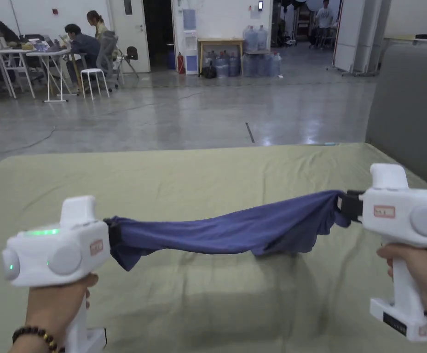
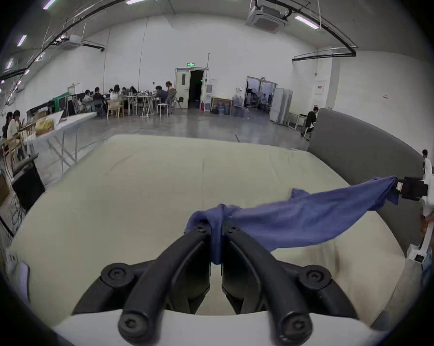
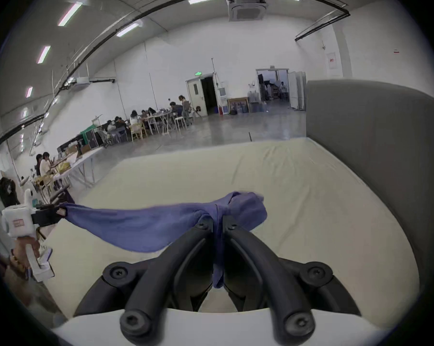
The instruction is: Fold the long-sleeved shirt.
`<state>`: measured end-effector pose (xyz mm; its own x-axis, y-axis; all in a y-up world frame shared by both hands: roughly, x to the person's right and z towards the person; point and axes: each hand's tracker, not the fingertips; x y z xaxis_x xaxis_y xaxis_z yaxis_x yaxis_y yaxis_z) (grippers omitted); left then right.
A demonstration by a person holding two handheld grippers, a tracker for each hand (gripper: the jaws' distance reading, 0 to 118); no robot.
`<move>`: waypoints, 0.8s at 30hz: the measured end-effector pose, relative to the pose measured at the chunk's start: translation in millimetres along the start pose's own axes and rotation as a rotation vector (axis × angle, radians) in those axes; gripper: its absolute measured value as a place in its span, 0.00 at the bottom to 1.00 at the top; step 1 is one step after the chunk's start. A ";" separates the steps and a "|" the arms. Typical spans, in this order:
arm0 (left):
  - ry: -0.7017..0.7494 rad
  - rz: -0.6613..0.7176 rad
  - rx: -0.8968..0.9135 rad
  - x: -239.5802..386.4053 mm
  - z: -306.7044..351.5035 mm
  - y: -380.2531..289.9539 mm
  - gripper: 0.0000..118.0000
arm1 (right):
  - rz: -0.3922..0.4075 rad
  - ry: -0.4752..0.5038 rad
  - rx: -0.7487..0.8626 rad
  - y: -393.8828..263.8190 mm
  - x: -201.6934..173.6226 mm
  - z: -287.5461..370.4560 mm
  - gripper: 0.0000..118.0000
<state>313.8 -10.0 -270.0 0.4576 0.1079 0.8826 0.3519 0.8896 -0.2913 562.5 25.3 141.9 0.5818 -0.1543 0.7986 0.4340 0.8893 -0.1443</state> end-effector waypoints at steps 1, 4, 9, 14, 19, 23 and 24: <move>0.001 0.013 -0.003 0.2 13.3 -22.4 0.03 | 0.005 -0.001 -0.030 -20.0 -0.7 12.2 0.06; 0.015 0.039 -0.081 -6.3 44.9 -96.9 0.03 | -0.001 -0.010 -0.118 -89.0 -4.4 51.8 0.06; 0.033 0.052 -0.257 -14.9 77.4 -207.2 0.03 | -0.037 -0.033 -0.344 -190.1 -2.7 79.6 0.06; 0.032 0.084 -0.324 -13.9 91.8 -246.2 0.03 | 0.002 -0.097 -0.499 -237.1 2.8 73.7 0.06; 0.032 0.060 -0.337 -3.9 94.7 -251.7 0.05 | 0.032 -0.126 -0.543 -244.4 14.0 54.9 0.06; 0.021 0.090 -0.342 -7.8 100.3 -228.5 1.00 | -0.050 -0.093 -0.449 -221.7 23.4 66.0 1.00; -0.029 0.105 -0.270 -9.4 113.8 -226.1 1.00 | -0.094 -0.046 -0.370 -213.7 18.8 85.9 0.98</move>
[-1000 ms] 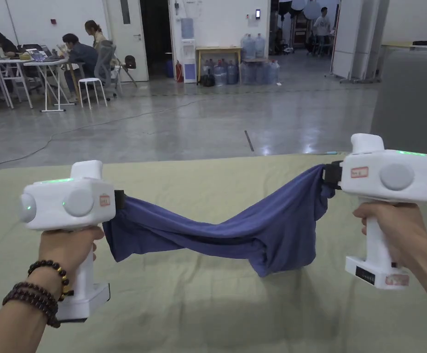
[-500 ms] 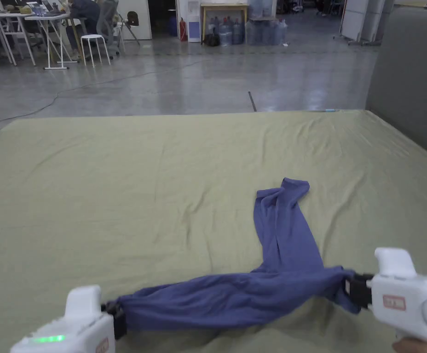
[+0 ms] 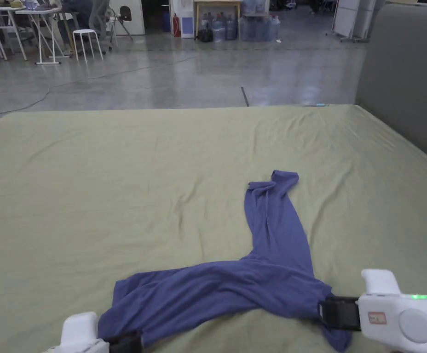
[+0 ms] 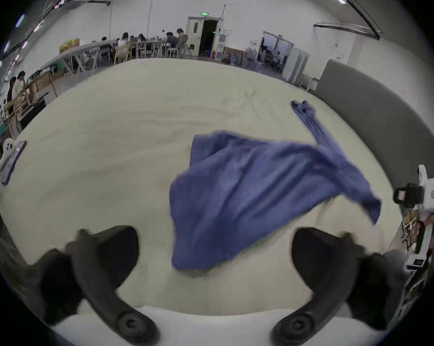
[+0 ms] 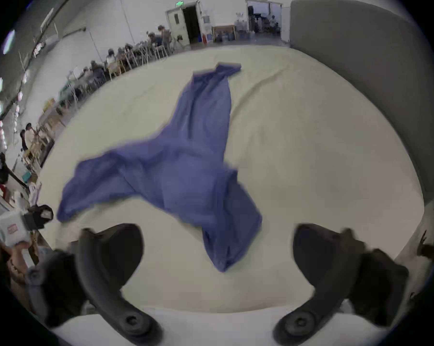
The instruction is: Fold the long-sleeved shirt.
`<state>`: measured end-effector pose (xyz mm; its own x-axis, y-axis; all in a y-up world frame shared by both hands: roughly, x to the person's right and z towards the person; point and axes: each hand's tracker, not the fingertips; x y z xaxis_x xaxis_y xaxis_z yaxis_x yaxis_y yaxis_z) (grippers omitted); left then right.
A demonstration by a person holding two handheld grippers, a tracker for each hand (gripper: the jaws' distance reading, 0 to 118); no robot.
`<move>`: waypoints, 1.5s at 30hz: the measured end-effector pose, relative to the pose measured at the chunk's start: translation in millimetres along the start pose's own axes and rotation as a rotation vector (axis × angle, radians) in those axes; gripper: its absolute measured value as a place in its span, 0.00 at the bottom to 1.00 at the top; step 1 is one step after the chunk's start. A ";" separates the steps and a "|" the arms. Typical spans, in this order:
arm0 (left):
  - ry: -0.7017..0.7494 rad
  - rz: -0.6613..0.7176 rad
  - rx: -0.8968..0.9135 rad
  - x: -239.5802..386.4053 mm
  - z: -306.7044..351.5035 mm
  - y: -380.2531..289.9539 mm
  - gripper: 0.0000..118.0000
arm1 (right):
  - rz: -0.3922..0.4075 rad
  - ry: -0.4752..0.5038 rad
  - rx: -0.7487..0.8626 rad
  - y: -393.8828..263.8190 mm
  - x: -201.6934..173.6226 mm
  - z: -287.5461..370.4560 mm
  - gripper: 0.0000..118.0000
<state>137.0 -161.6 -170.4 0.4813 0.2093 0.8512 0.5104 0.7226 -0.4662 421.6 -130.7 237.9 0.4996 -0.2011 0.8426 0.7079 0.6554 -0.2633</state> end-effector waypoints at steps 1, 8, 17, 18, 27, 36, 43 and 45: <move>-0.007 0.019 0.020 -6.4 8.8 7.7 1.00 | 0.002 -0.027 0.044 12.7 3.9 11.6 0.98; 0.036 0.033 0.084 4.2 50.0 48.0 0.00 | -0.052 -0.146 0.157 21.6 -3.9 51.5 0.02; 0.022 0.008 0.052 -6.1 10.5 54.1 0.00 | -0.025 -0.065 0.084 7.9 -24.8 48.0 0.02; 0.006 0.033 0.014 -16.5 -6.4 63.8 0.06 | -0.028 -0.057 0.073 7.7 -27.3 47.4 0.02; 0.120 -0.039 -0.211 -19.6 -136.2 110.7 0.91 | -0.036 -0.022 0.000 22.0 -6.9 10.1 0.02; 0.193 -0.197 -0.196 -1.5 -140.4 108.8 0.05 | -0.022 -0.052 -0.023 17.8 -4.6 1.5 0.02; 0.087 -0.159 -0.100 9.4 -96.1 133.3 0.05 | -0.034 -0.124 -0.035 7.7 5.1 -1.7 0.47; 0.070 -0.145 -0.085 12.9 -88.5 138.1 0.05 | -0.034 -0.124 -0.077 -2.7 5.6 -8.6 0.89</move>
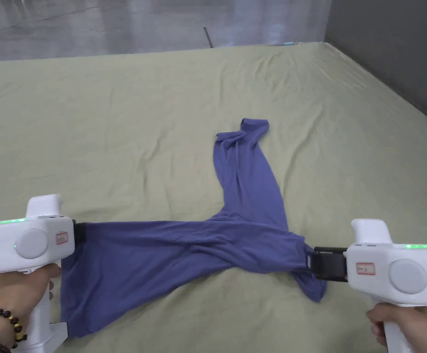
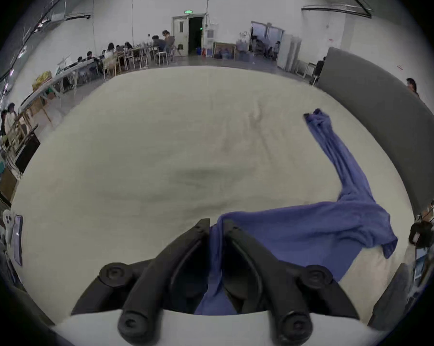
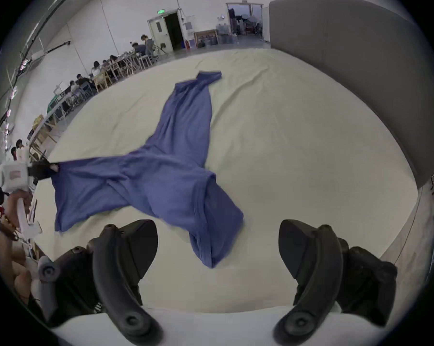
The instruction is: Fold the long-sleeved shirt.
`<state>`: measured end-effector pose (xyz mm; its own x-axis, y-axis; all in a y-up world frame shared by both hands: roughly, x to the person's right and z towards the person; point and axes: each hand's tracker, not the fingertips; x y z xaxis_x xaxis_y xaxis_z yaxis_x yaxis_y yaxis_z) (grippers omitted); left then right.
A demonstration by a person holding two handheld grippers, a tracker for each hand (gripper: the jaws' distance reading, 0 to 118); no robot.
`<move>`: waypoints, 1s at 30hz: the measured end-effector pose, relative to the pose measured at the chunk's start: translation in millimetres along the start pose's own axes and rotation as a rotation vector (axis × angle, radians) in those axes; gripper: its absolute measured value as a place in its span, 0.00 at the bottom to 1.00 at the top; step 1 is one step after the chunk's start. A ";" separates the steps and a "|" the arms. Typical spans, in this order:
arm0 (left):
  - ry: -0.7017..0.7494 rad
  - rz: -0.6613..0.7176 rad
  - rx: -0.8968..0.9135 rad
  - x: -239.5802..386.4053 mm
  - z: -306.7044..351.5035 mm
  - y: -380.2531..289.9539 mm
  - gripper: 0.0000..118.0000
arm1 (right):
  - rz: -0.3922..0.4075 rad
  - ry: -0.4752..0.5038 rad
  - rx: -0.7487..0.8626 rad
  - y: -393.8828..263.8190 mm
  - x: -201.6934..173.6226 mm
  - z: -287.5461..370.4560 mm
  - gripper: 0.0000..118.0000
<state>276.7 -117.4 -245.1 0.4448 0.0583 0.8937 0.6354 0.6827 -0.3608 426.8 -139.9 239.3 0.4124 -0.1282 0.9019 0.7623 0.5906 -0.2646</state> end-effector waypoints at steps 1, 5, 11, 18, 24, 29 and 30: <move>-0.003 0.003 0.001 -1.8 -1.4 4.2 0.05 | -0.003 0.016 -0.012 -3.2 0.3 -4.2 0.88; -0.007 0.003 0.005 0.9 -2.0 8.1 0.05 | 0.011 0.000 -0.110 -17.9 -7.8 -31.5 0.87; -0.015 0.004 -0.005 0.2 -5.3 3.3 0.05 | 0.029 -0.112 -0.022 -26.6 -17.2 -59.9 0.16; -0.048 0.019 0.060 -11.6 10.7 7.7 0.05 | -0.002 0.027 0.092 -6.7 -7.8 -20.7 0.11; -0.096 0.015 0.250 -11.0 67.4 59.6 0.05 | 0.040 0.084 0.302 79.0 -17.8 47.5 0.11; -0.106 0.038 0.406 -25.7 91.6 139.7 0.05 | 0.083 0.119 0.440 187.7 -32.1 74.5 0.11; -0.095 0.032 0.434 -27.1 95.0 159.0 0.05 | 0.107 0.120 0.462 212.3 -36.2 76.7 0.11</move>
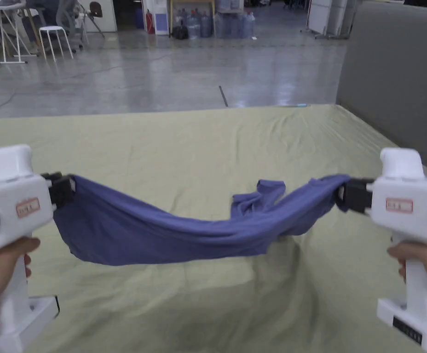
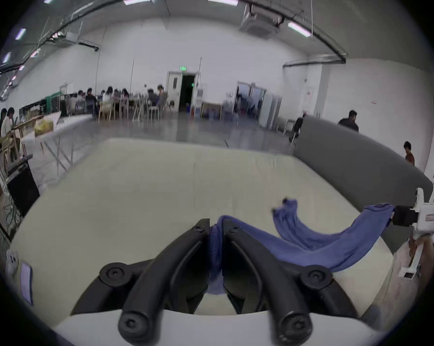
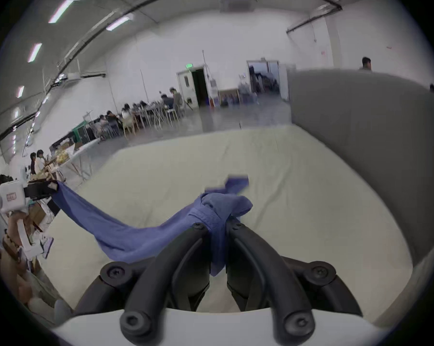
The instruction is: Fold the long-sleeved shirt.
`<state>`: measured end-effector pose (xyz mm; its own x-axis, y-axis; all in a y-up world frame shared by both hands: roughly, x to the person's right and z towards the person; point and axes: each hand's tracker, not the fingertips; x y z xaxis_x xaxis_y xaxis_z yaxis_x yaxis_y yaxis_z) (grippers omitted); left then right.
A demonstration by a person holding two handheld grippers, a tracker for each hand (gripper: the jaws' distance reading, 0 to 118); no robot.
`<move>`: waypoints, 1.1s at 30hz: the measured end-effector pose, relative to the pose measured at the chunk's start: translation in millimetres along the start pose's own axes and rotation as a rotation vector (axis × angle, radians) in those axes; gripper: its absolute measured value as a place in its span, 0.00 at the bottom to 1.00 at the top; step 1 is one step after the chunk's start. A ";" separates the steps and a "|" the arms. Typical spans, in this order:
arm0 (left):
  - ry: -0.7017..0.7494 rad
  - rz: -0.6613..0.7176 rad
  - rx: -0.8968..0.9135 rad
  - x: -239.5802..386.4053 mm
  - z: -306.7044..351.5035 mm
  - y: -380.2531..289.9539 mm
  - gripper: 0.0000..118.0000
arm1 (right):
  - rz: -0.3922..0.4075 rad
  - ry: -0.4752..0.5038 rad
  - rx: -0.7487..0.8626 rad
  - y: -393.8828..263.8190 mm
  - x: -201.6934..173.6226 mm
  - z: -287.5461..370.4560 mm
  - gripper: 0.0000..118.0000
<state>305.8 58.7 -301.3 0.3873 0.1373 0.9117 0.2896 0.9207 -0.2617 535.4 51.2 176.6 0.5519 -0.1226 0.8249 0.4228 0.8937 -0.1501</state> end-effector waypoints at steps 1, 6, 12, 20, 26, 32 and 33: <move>0.020 -0.008 0.022 -0.1 -5.4 18.4 0.05 | 0.014 0.002 0.020 24.4 -4.9 -6.8 0.11; 0.060 -0.057 0.108 3.3 -50.2 118.2 0.05 | 0.047 0.043 0.075 142.9 -17.9 -62.8 0.11; 0.113 -0.067 0.183 9.7 -96.1 234.5 0.05 | 0.127 0.004 0.138 279.1 -41.1 -109.8 0.11; 0.157 -0.023 0.275 17.3 -109.6 324.1 0.05 | 0.094 -0.076 0.301 403.1 -54.0 -112.0 0.11; 0.152 -0.025 0.272 14.5 -122.4 308.3 0.05 | 0.075 -0.085 0.305 390.7 -42.0 -121.0 0.11; 0.143 -0.020 0.153 -0.3 -166.8 217.8 0.05 | 0.014 -0.027 0.161 288.0 -21.1 -183.5 0.11; 0.138 -0.017 0.128 -2.5 -176.0 195.7 0.05 | 0.017 -0.017 0.117 264.0 -20.3 -198.7 0.11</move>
<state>515.6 174.3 -410.6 0.5019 0.0779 0.8614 0.1871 0.9626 -0.1960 778.7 203.9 11.9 0.5455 -0.1010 0.8320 0.3262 0.9400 -0.0997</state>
